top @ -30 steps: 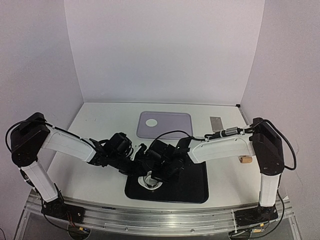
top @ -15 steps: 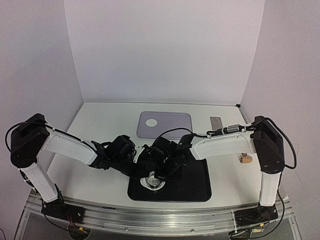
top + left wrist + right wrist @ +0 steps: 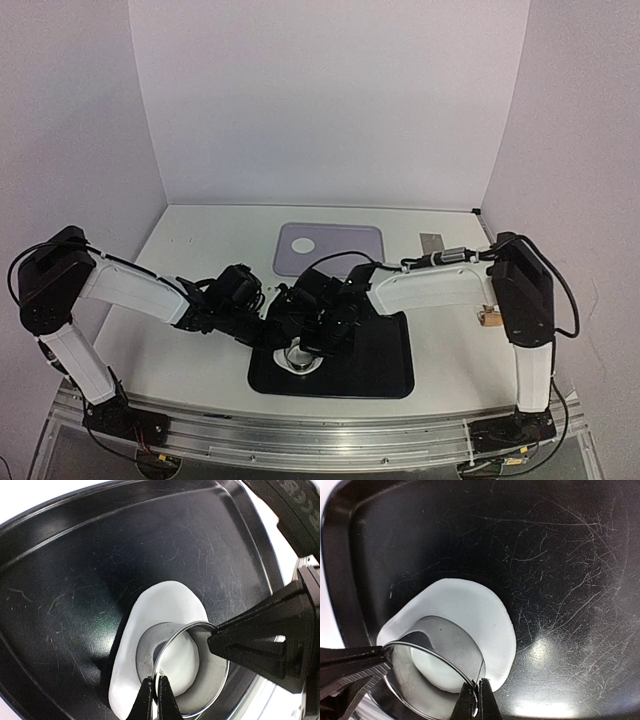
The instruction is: Roll out the dumpling wrappers from the dough
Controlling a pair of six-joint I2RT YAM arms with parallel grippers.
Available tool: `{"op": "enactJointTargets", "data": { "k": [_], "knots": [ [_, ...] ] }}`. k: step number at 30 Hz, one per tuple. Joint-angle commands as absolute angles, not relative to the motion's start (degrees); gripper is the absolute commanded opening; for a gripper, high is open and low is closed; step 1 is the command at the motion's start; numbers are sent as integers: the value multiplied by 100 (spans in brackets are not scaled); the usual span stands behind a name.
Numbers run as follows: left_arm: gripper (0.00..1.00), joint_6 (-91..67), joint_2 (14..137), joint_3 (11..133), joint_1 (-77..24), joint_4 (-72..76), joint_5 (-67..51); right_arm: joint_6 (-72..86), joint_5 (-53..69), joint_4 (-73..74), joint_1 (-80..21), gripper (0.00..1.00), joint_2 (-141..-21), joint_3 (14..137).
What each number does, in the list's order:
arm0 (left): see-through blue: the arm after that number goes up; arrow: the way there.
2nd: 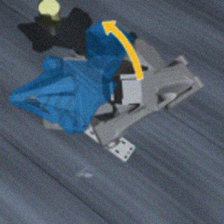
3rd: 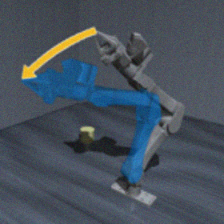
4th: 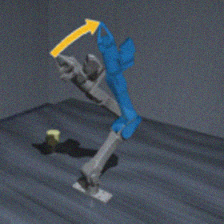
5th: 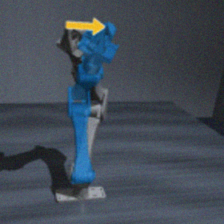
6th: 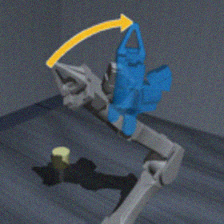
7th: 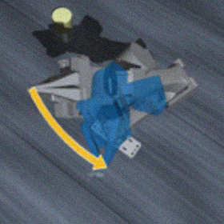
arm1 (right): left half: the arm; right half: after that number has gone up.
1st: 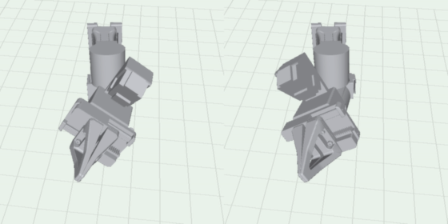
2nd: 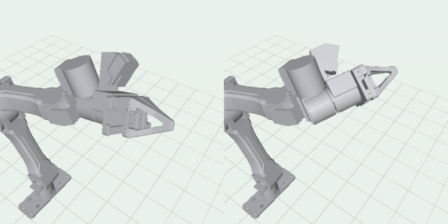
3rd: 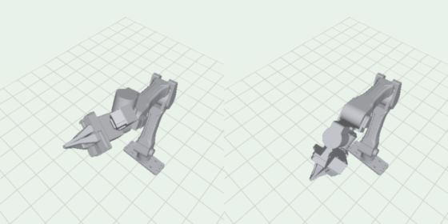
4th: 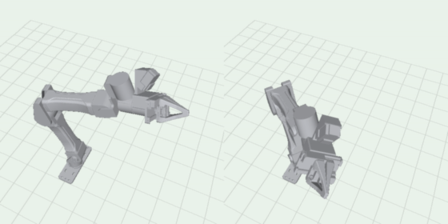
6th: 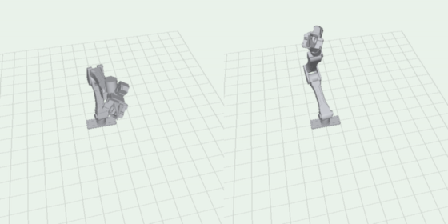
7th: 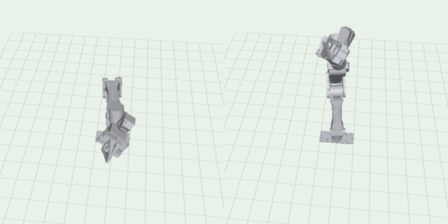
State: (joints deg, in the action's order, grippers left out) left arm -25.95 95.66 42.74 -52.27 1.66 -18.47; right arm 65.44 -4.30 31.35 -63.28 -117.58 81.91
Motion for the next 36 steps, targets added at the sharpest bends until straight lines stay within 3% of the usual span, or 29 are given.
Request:
{"op": "enactJointTargets", "data": {
  "k": [1,6,12,19,23,33,36],
  "knots": [
    [0,-2288,10160,3697,-4870,-1419,-2133,6492,-742,2753,-6335,0,-12974,8853],
    [0,-2144,9969,3744,-4881,-1465,-2263,6735,-1001,2747,-6375,0,-12543,8331],
    [0,-2179,9907,4066,-5648,-1325,-2687,6681,-1376,2890,-6163,0,-12182,7397],
    [0,-1812,9794,3936,-5547,-1317,-2448,5820,-2110,3184,-6630,0,-12642,8756],
    [0,-1737,9431,3695,-5626,-1372,-2381,5677,-2566,2982,-6894,0,-12431,8520],
    [0,-1951,9758,3450,-5551,-1097,-2850,5700,-1971,2298,-7012,0,-12539,8010],
    [0,-2125,10370,3466,-5155,-990,-3038,6018,-1065,2289,-6823,0,-12815,8028]
  ]
}}
